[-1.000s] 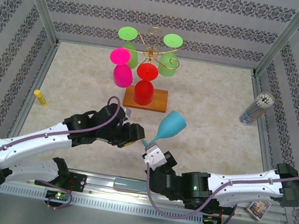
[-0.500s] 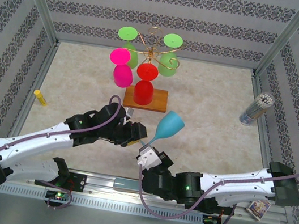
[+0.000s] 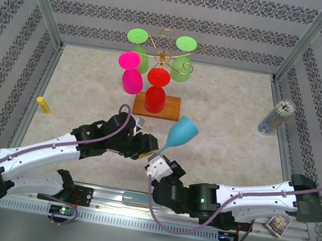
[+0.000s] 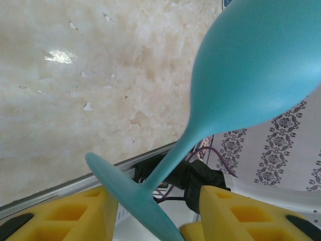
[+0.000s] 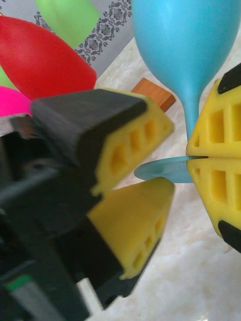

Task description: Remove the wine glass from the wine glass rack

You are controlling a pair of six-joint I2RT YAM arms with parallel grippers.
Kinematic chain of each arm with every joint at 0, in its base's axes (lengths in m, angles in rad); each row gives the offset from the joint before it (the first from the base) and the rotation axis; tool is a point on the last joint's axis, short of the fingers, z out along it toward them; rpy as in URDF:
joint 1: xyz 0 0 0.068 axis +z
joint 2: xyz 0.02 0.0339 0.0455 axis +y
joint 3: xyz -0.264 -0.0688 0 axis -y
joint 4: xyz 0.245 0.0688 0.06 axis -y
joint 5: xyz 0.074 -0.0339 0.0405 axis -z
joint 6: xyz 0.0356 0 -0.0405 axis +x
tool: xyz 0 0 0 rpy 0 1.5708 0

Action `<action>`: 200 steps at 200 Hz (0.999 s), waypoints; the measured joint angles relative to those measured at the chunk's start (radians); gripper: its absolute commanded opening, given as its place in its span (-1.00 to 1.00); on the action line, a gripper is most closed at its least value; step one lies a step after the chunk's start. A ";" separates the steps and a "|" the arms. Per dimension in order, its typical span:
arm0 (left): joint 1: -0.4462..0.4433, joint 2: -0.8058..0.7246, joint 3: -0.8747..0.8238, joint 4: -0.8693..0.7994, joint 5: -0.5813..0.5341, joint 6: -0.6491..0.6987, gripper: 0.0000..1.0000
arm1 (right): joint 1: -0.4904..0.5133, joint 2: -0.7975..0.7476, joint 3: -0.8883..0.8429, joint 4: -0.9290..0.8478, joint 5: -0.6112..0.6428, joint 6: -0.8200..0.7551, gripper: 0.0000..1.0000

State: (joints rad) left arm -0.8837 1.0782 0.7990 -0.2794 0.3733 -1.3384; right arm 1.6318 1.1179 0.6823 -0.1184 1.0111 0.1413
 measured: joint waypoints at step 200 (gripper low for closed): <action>0.001 -0.016 -0.076 0.140 0.009 -0.055 -1.00 | -0.026 0.018 0.016 -0.021 -0.095 -0.037 -0.76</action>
State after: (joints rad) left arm -0.8825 1.0622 0.7227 -0.1390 0.3820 -1.3930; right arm 1.6058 1.1358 0.6983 -0.1390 0.9165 0.1047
